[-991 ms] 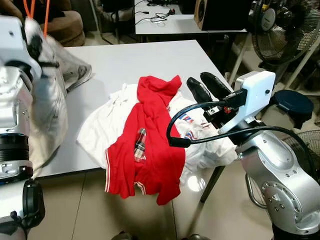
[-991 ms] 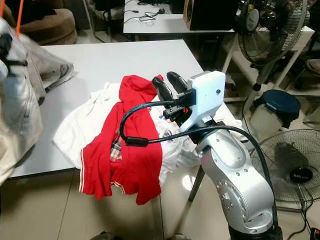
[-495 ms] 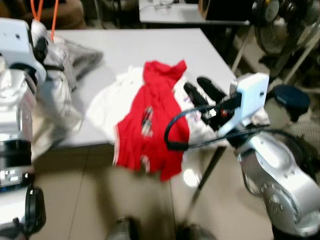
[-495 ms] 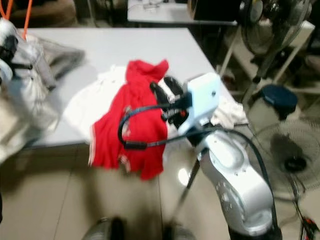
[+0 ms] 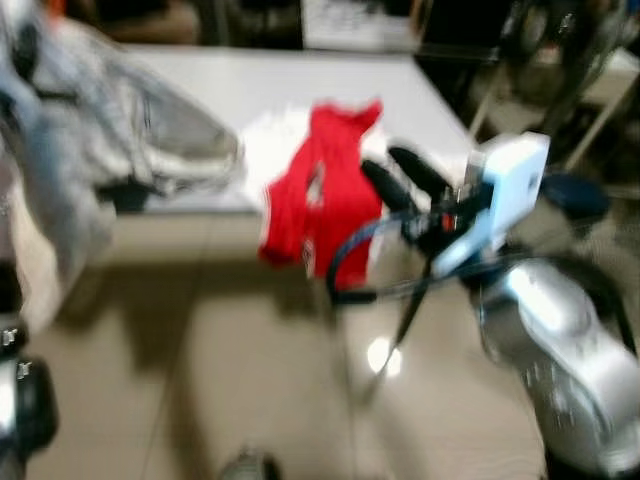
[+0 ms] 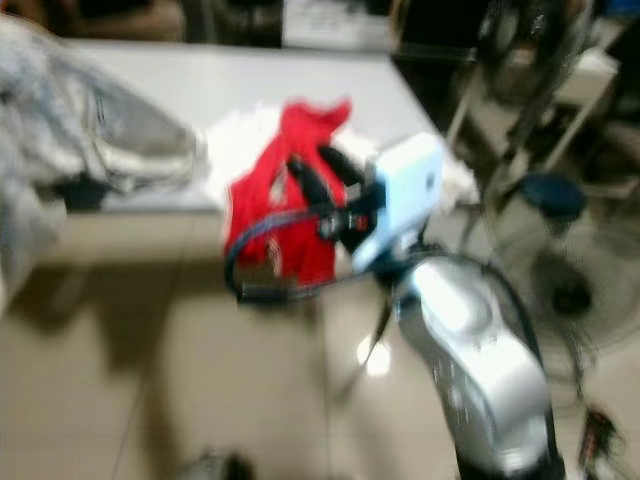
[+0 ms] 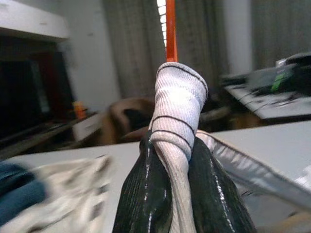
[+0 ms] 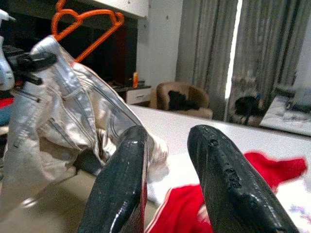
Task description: Hang hanger
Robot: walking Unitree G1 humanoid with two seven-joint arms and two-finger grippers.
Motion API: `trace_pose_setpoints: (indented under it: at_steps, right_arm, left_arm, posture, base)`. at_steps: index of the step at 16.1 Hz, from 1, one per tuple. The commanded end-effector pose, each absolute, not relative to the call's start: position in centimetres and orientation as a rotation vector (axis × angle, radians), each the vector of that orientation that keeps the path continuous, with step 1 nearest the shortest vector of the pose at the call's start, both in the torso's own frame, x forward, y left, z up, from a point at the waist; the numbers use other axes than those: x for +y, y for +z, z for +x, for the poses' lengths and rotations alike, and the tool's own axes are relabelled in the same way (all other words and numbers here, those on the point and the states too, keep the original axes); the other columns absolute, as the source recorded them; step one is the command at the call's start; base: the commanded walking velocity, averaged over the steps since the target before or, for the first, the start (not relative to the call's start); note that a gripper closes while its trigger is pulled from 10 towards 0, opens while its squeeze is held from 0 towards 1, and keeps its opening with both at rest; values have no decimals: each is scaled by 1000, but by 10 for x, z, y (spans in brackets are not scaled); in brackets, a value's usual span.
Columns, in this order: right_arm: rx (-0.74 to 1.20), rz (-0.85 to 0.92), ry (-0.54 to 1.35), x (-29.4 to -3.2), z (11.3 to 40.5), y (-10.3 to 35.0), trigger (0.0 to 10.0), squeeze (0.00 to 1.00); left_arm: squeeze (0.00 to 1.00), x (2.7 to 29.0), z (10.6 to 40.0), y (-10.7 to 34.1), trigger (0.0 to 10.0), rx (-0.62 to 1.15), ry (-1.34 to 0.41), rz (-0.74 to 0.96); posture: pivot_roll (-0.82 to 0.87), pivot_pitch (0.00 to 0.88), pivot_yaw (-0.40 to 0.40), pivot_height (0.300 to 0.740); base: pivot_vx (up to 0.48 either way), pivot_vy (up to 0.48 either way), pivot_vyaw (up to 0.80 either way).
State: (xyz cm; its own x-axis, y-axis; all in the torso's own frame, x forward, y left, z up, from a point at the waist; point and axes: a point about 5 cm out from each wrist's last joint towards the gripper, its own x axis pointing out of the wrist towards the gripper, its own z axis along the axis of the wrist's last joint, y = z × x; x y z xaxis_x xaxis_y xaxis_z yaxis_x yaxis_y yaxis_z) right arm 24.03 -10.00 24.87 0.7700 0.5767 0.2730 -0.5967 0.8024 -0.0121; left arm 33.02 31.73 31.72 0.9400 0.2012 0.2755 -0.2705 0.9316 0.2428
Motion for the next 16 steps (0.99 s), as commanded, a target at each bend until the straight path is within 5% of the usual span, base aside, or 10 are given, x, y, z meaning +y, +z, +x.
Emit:
trace_pose_setpoints:
  at_steps: [1,6,10,12,16]
  right_arm:
    - [-284,75,649,-101,240,252,10000,0]
    - [-182,45,738,-93,237,231,10000,0]
    - [-95,66,718,-99,233,206,10000,0]
    - [19,-20,590,-115,247,163,10000,0]
    - [44,-53,543,-120,251,150,10000,0]
  left_arm:
    - [0,316,321,338,10000,-333,255,310]
    - [0,309,299,283,10000,-225,225,293]
    - [0,309,253,218,10000,-94,268,256]
    - [0,288,227,159,10000,104,-2,303]
    - [0,252,205,132,10000,217,-263,299]
  posture:
    - [-142,0,-25,740]
    - [-126,0,-31,740]
    - [-94,0,-64,740]
    - [-65,0,-94,740]
    - [-41,0,-116,740]
  base:
    - [-322,0,0]
    - [-233,0,0]
    - [0,0,0]
    - [0,0,0]
    - [0,0,0]
